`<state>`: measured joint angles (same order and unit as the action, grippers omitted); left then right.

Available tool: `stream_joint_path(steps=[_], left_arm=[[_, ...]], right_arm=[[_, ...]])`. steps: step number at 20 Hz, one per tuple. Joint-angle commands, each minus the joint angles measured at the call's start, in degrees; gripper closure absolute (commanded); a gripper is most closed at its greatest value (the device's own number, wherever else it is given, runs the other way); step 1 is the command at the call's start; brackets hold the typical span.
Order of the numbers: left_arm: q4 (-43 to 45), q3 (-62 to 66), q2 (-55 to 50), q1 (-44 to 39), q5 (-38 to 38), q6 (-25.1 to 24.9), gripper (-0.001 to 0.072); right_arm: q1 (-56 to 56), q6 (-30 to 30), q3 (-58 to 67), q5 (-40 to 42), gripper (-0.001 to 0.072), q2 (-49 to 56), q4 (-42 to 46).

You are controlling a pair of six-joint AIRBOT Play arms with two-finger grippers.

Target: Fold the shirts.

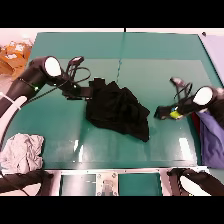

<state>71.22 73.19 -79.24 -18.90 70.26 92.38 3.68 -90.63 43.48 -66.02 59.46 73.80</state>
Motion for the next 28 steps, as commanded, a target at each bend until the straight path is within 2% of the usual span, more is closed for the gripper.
stream_joint_path(steps=[1, 4, 5, 6, 8, 10, 12, 15, 19, 21, 22, 24, 26, 28], left_arm=[[-0.4, -5.7, -0.9, 4.0, -3.3, -2.3, 0.0004], [-5.2, -6.0, -2.9, 4.7, -5.9, -5.6, 0.0005], [-8.2, -6.0, -3.3, 4.7, -7.0, -7.2, 0.0004], [-10.6, -6.0, -3.7, 4.7, -8.3, -8.7, 0.0004], [-13.0, -6.0, -4.3, 4.7, -9.9, -8.9, 0.0004], [-13.2, -6.0, -5.3, 3.9, -11.7, -8.9, 0.0004], [-13.2, -6.0, -6.7, 1.8, -15.1, -8.9, 0.0005], [-15.3, -6.1, -10.3, -4.0, -21.5, -8.9, 0.0005], [-24.7, -6.1, -16.1, -11.5, -27.3, -10.4, 0.0006], [-26.5, -6.1, -16.8, -13.4, -29.4, -10.4, 0.0009], [-26.8, -6.1, -16.8, -13.9, -30.2, -10.4, 0.0095], [-27.0, -6.1, -16.8, -13.9, -30.5, -11.2, 0.0679], [-25.9, -5.3, -15.8, -12.3, -26.5, -11.6, 0.0682], [-16.9, -4.0, -12.2, -8.7, -20.1, -8.1, 0.0682]], right_arm=[[2.3, 2.8, -12.6, 9.3, 0.0159, 0.7, -12.4], [4.9, 3.2, -14.4, 12.5, 0.0165, 3.7, -16.6], [5.3, 5.5, -14.0, 14.0, 0.0358, 4.5, -19.7], [5.1, 8.8, -13.0, 14.2, 0.0683, 5.0, -20.8], [3.1, 9.6, -9.3, 12.5, 0.0696, 4.9, -14.2], [-0.8, 6.5, -4.9, 9.1, 0.0696, 4.9, -4.2], [-5.1, 1.6, -2.3, 9.4, 0.0697, 4.9, 3.4], [-7.7, 1.9, -1.9, 12.0, 0.0696, 4.9, 1.9], [-7.6, 2.0, -1.9, 15.1, 0.0696, 4.9, 1.8], [-7.6, 2.0, -1.9, 16.0, 0.0696, 4.9, 1.8], [-7.6, 2.0, -1.9, 16.2, 0.0696, 4.9, 1.8], [-7.7, 2.4, -1.9, 16.5, 0.0696, 4.9, 1.9], [-7.8, 2.6, -1.9, 16.5, 0.0697, 4.9, 4.1], [-8.6, 2.2, -0.8, 15.0, 0.0697, 4.9, 9.4]])
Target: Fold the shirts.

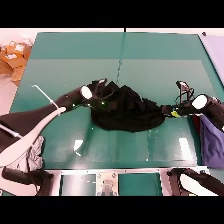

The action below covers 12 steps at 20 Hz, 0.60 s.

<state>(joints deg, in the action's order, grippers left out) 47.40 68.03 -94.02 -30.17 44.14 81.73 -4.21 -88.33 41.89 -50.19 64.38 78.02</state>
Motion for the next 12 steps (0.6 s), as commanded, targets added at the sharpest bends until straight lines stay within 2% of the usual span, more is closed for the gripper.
stream_joint_path(steps=[1, 3, 4, 7, 8, 10, 12], left_arm=[[15.0, 1.3, 5.9, 5.1, 8.5, 6.6, 0.0682], [27.3, 1.4, 14.3, 10.5, 11.6, 12.3, 0.0683], [29.1, 1.4, 18.9, 13.2, 11.8, 12.5, 0.0683], [29.5, 5.4, 32.3, 19.5, 10.9, 12.1, 0.0683], [30.2, 8.3, 35.7, 20.3, 10.7, 10.6, 0.0683], [31.9, 17.0, 41.1, 20.6, 10.9, 7.1, 0.0683], [32.3, 26.5, 43.9, 20.6, 11.0, 6.7, 0.0683]], right_arm=[[-1.7, -1.6, 1.9, -1.9, 0.0697, 0.0, 7.1], [-3.9, -2.3, 5.5, -4.2, 0.0697, -0.1, 6.9], [-4.0, -2.3, 7.8, -5.4, 0.0697, -0.3, 5.7], [-1.8, -1.4, 17.2, -6.5, 0.0697, -3.7, 3.4], [-1.0, -1.4, 21.9, -7.6, 0.0697, -5.5, 3.4], [-0.5, -2.1, 32.5, -10.3, 0.0697, -9.4, 3.4], [-0.6, -3.9, 43.5, -11.9, 0.0698, -13.6, 3.4]])
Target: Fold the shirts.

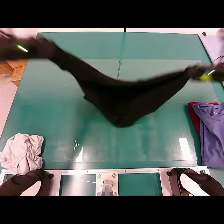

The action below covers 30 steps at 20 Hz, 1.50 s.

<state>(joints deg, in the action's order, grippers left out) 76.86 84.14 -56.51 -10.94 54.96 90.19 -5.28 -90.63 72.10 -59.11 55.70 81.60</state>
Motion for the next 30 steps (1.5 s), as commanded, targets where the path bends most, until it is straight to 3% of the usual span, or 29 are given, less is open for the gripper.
stream_joint_path(steps=[1, 6, 10, 13, 18, 23, 30], left_arm=[[2.6, 15.6, 7.0, 1.4, 1.2, -1.7, 0.0683], [-0.8, 35.3, 7.2, 1.4, 8.4, -5.4, 0.0682], [-0.5, 36.3, 6.8, 1.4, 12.9, -6.7, 0.0681], [2.9, 32.8, 5.0, 1.4, 10.8, -6.7, 0.0681], [4.0, 27.1, -6.2, 1.4, 8.2, -4.7, 0.0682], [3.2, 27.1, -28.7, 1.4, 5.7, -3.0, 0.0681], [-8.2, 27.1, -52.7, 1.4, -3.5, -2.2, 0.0679]], right_arm=[[0.5, -2.4, 18.2, -2.9, 0.0698, -7.0, -0.2], [0.5, -3.9, 38.4, -2.9, 0.0698, -12.9, -0.6], [0.5, -3.9, 42.0, -1.2, 0.0697, -12.6, -0.3], [0.5, -3.9, 41.9, 0.4, 0.0697, -8.5, 0.0], [0.5, -1.8, 41.9, 1.9, 0.0697, 7.6, -0.1], [0.5, -0.2, 41.9, 2.2, 0.0697, 29.4, -0.3], [0.9, -0.2, 41.9, 0.8, 0.0695, 50.8, -3.6]])
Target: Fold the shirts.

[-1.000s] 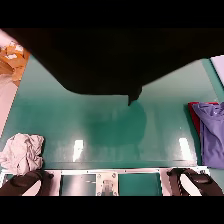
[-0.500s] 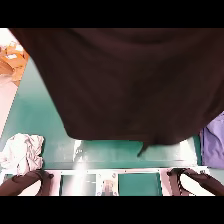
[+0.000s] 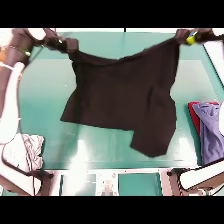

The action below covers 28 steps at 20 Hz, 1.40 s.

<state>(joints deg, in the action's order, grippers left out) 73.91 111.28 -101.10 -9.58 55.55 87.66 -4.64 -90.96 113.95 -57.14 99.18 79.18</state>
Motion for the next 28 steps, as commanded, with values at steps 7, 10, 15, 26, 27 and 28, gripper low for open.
stream_joint_path(steps=[7, 10, 15, 26, 27, 28], left_arm=[[-3.6, 8.6, -9.0, 4.4, 12.5, 0.0, 0.0350], [-3.6, 9.2, -6.5, 7.6, 23.8, -4.1, 0.0681], [-5.3, -9.6, 4.1, 12.0, 33.7, -8.8, 0.0682], [-21.0, -46.0, 11.3, 36.3, 24.3, -16.4, 0.0267], [-22.6, -46.7, 9.9, 35.5, 23.4, -17.5, 0.0267], [-23.5, -47.4, 8.5, 34.7, 22.3, -17.7, 0.0267]], right_arm=[[-3.1, -3.0, 0.2, -17.7, 0.0602, 5.1, 14.1], [-6.0, -3.1, -1.9, -26.8, 0.0698, 1.4, 11.9], [-6.6, -2.4, -27.7, -23.2, 0.0699, -15.8, 4.3], [-19.4, -1.4, -78.8, -10.3, 0.0627, -47.5, -10.7], [-19.4, -1.4, -78.8, -10.4, 0.0626, -47.6, -11.1], [-19.4, -1.4, -78.8, -10.3, 0.0619, -47.5, -12.0]])
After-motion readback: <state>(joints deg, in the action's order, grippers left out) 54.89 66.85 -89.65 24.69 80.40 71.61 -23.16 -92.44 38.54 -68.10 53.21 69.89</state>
